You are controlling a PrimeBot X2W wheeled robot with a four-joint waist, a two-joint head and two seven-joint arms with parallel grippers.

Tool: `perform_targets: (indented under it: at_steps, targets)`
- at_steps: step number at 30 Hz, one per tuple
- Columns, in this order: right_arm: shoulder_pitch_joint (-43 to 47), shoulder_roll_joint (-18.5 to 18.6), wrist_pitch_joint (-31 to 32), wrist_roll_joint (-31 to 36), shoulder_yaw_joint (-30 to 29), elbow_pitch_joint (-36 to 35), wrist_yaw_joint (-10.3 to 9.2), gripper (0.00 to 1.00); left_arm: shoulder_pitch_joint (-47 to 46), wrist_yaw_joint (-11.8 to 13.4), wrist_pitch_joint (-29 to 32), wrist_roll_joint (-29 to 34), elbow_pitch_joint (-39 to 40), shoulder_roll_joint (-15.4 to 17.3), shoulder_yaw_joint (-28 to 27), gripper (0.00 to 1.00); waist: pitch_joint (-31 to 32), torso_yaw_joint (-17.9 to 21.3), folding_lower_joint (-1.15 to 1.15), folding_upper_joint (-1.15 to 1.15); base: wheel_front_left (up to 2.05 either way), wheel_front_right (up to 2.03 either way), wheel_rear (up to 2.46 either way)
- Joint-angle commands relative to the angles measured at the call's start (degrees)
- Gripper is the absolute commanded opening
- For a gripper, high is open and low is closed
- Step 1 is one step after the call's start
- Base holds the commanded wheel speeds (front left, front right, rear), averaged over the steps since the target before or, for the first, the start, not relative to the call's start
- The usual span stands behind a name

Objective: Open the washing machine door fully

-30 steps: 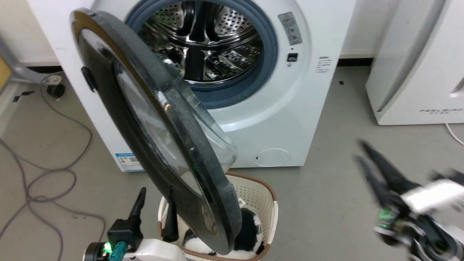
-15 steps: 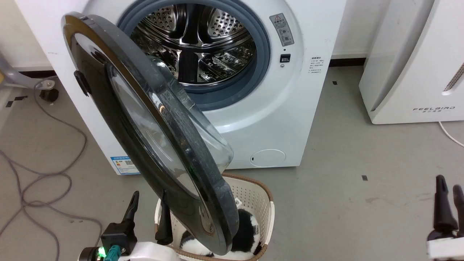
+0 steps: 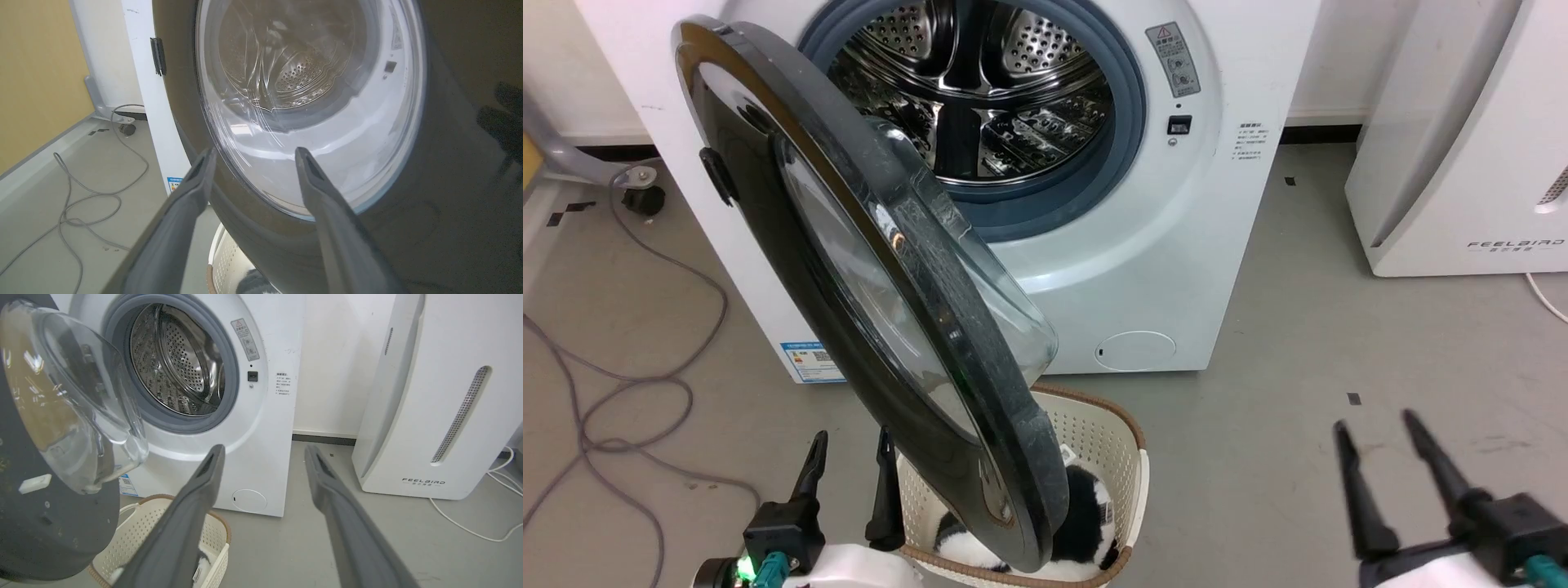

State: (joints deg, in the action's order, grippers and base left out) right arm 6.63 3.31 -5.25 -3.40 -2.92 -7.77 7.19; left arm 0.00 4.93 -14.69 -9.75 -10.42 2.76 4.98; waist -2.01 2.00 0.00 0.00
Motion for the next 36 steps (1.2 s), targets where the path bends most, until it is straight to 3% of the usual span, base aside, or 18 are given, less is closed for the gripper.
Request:
perform_targets:
  at_steps: [1,7,8,9,10,24,29,36]
  targets:
    - [1.1,-0.4,0.3,0.6,0.9,0.3,0.30,1.00,-0.5,0.1,-0.3,0.3,-0.1,0.1,0.0,1.00,0.0,-0.1,0.00,0.00,0.00,0.00,0.00]
    - [1.1,-0.4,-0.1,-0.3,2.6,2.0,0.30,1.00,-0.5,-0.2,-0.3,0.0,-0.9,0.1,0.0,1.00,0.0,-0.3,0.00,0.00,0.00,0.00,0.00]
    - [1.1,-0.4,-0.3,-0.4,2.7,2.2,0.30,1.00,-0.6,-0.2,-0.3,0.0,-1.0,0.1,0.0,0.53,0.0,-0.3,0.00,0.00,0.00,0.00,0.00]
    - [1.0,-0.4,-0.3,-0.5,2.8,2.4,0.30,1.00,-0.6,-0.2,-0.3,0.0,-1.1,0.1,-0.1,0.32,0.1,-0.3,0.00,0.00,0.00,0.00,0.00]
    - [0.9,-0.4,-0.5,-0.4,2.9,2.6,0.30,1.00,-0.6,-0.2,-0.3,-0.1,-1.2,0.1,-0.1,0.00,0.0,-0.3,0.00,0.00,0.00,0.00,0.00]
    - [0.2,-0.4,-1.4,-2.0,2.6,3.8,0.30,1.00,-1.8,-0.7,-0.3,-2.0,2.1,0.1,0.5,0.00,-0.1,-0.5,0.00,0.00,0.00,0.00,0.00]
    - [0.2,-0.4,-1.4,-2.5,2.4,4.1,0.30,1.00,-3.1,-0.3,-0.3,-1.1,9.2,0.6,-0.1,0.00,-0.1,-0.6,0.00,0.00,0.00,0.00,0.00]
    - [0.2,-0.4,-1.8,-2.8,2.2,4.5,0.30,1.00,-5.0,1.0,-0.3,0.2,25.2,0.9,-1.0,0.00,0.0,-0.5,0.00,0.00,0.00,0.00,0.00]
